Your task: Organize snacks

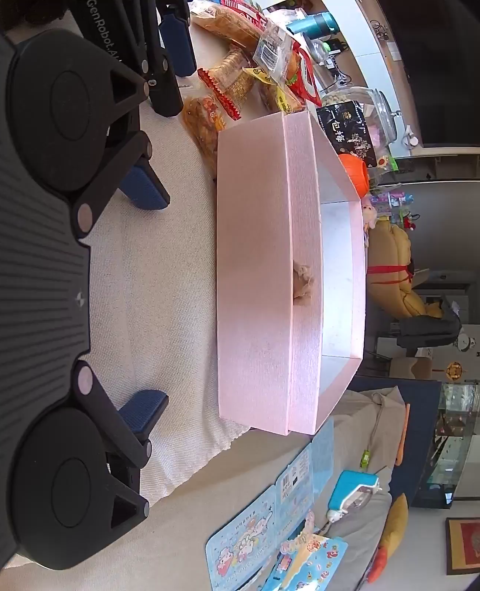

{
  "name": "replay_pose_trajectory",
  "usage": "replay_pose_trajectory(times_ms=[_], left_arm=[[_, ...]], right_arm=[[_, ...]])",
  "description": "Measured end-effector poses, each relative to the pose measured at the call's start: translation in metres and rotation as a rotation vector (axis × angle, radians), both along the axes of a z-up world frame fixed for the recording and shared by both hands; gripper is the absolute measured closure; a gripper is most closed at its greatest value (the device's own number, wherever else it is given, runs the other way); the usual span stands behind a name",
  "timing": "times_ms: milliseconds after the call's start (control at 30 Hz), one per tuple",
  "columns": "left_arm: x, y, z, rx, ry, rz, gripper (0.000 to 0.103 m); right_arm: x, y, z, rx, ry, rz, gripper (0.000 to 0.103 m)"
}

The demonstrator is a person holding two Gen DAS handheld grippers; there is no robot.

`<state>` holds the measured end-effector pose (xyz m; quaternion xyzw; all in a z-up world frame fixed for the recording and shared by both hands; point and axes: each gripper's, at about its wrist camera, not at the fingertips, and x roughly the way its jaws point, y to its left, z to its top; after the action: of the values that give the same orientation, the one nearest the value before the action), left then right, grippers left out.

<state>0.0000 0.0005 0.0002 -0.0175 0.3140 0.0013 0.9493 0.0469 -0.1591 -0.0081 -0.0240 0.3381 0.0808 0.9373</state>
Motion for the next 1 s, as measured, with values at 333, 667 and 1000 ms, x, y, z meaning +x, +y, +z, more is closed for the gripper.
replay_pose_trajectory(times_ms=[333,667,1000], left_arm=[[0.0,-0.0001,-0.0001,0.009,0.0,0.0,0.057],[0.0,-0.0003,-0.0001,0.009,0.0,0.0,0.057],[0.0,-0.0004,-0.0001,0.009,0.0,0.0,0.057]], right_arm=[[0.0,0.0023,0.0,0.001,0.001,0.0,0.0],[0.0004,-0.0015,0.0,0.002,0.0,0.0,0.0],[0.0002,-0.0012,0.0001,0.002,0.0,0.0,0.0]])
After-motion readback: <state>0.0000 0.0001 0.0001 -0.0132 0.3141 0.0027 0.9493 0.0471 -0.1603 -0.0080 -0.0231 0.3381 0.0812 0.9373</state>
